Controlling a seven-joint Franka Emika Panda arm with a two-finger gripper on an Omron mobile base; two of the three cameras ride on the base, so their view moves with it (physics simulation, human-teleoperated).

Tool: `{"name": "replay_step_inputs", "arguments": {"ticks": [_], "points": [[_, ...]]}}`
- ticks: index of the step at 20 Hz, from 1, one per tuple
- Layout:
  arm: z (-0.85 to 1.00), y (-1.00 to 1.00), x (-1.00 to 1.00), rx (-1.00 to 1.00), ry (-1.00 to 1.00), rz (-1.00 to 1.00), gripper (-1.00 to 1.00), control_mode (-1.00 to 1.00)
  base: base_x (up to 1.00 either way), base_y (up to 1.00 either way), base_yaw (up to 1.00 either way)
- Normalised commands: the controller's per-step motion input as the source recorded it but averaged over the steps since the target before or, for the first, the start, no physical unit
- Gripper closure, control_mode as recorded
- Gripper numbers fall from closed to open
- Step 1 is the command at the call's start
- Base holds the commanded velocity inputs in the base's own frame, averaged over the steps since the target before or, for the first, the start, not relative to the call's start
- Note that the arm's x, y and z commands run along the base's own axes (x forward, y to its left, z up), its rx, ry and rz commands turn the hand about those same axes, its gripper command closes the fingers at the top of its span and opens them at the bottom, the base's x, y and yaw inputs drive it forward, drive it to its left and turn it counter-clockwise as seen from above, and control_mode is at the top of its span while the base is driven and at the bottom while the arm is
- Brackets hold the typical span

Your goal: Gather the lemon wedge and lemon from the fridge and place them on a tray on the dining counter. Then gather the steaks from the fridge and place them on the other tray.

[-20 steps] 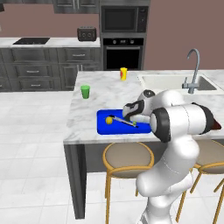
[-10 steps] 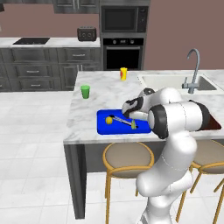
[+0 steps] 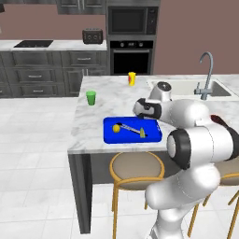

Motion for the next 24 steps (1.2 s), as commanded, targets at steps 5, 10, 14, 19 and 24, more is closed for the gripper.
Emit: {"name": "replay_step_inputs", "arguments": {"ticks": [5, 10, 14, 19, 24], "points": [[0.8, 0.15, -0.69, 0.0, 0.07, -0.03, -1.0, -1.0, 0.0, 0.0, 0.0], [0.78, 0.13, -0.79, 0.0, 0.08, -0.02, -1.0, -1.0, 0.0, 0.0, 0.0], [0.6, 0.14, -0.88, 0.0, 0.07, 0.0, -1.0, -1.0, 0.0, 0.0, 0.0], [0.33, 0.28, -0.73, 0.0, 0.06, -0.02, -1.0, -1.0, 0.0, 0.0, 0.0], [0.05, 0.37, -0.64, 0.0, 0.02, -0.02, -1.0, -1.0, 0.0, 0.0, 0.0]]}}
